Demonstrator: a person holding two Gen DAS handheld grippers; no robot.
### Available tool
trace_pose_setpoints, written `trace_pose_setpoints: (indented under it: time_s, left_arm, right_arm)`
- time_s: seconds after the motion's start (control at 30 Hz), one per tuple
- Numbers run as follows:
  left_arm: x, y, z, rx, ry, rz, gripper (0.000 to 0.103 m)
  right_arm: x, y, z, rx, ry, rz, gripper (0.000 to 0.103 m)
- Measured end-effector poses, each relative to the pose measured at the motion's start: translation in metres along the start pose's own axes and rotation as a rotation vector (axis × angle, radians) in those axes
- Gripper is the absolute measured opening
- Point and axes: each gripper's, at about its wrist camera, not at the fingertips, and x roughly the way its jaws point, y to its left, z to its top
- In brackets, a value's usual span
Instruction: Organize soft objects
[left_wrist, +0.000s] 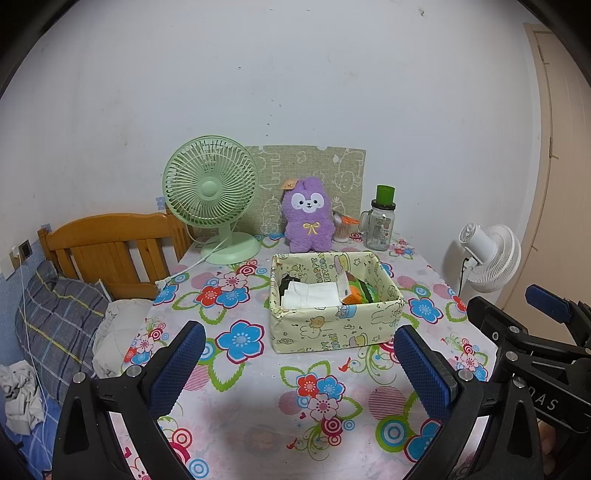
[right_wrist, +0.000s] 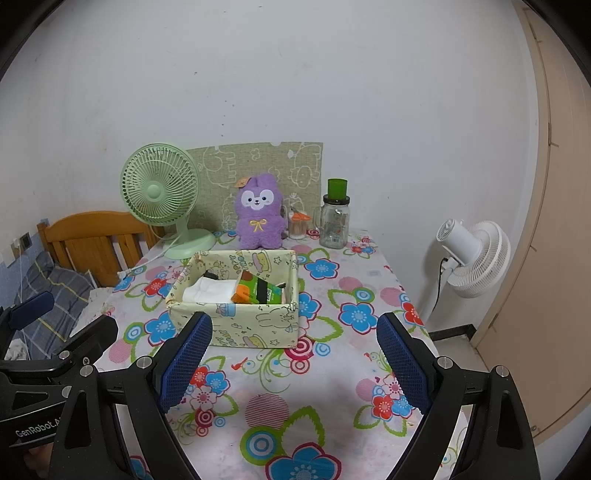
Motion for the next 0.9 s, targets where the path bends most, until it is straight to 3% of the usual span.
trace_pose_setpoints:
  time_s: [0.9]
  left_arm:
    - [0.0043,0.0011,0.0022,0.010,0.005,-0.020,0.103]
  right_arm:
    - [0.0033,-0.0013,0.0009,0.016,-0.011,-0.029,0.092]
